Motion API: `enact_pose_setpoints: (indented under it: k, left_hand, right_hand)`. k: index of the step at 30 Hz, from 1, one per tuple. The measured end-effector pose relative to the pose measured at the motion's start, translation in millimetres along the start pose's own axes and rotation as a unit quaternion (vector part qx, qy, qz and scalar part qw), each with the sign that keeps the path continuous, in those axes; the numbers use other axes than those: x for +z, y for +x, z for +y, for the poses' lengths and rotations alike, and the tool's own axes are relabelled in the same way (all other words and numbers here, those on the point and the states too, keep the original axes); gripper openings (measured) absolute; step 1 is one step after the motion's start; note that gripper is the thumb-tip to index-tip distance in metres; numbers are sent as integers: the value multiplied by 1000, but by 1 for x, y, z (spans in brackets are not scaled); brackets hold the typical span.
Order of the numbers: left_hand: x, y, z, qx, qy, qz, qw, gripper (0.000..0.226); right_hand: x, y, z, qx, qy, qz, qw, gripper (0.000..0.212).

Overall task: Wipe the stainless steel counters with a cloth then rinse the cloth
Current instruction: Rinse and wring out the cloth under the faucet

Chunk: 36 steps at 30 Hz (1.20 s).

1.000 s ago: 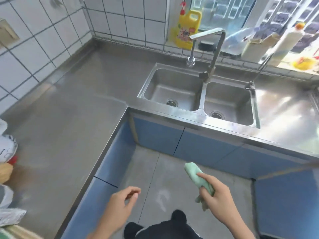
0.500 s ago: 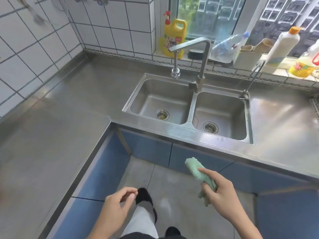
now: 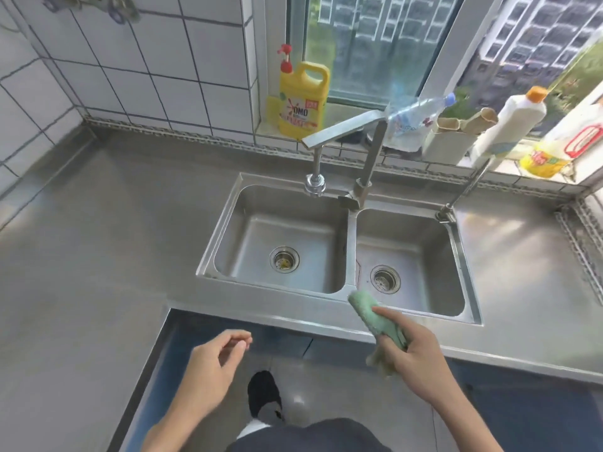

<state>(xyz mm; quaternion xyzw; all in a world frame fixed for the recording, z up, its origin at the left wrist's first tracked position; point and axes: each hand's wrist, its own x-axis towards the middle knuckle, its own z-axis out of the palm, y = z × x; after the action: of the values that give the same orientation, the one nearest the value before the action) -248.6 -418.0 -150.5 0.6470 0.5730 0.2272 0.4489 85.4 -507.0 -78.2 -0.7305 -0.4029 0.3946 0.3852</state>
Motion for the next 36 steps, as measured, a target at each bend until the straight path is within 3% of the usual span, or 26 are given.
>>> enact_pose_setpoints:
  k: [9,12,14,17,21,25,27,29,33,36]
  left_hand:
    - [-13,141,35,29,16,-78,996,23]
    - [2,174,52,18,-19,-88,996,26]
    - [16,195,65,-1,-51,-108,993,23]
    - [39,225,82,-47,-77,-163,982,22]
    - [70,261,100,-141,-187,-218,947,54]
    - [96,287,100,-176,-343,-294,875,50]
    - [106,297,102,-228,-420,-249,842,51]
    - [115,308,102,-262,-440,-179,840,52]
    - [121,326,95,-309,-454,-112,828,37]
    - [119,339,94,-322,-473,-100,814,43]
  right_hand:
    - [17,111,-49,5,27,-19,999,49]
    - [21,146,-54,3,-10,-16,1000,43]
    - [24,169,-51,30,-20,-28,999,37]
    - [34,203,-45,107,62,-78,989,21]
    - [45,246,-39,183,187,-130,956,22]
    - [55,283,-25,293,294,-153,897,26]
    - [59,298,-17,334,303,-156,879,32]
    - [60,314,-10,339,295,-154,880,36]
    - [45,348,-3,265,92,-72,957,46]
    - [26,373,-1,228,7,6,974,59]
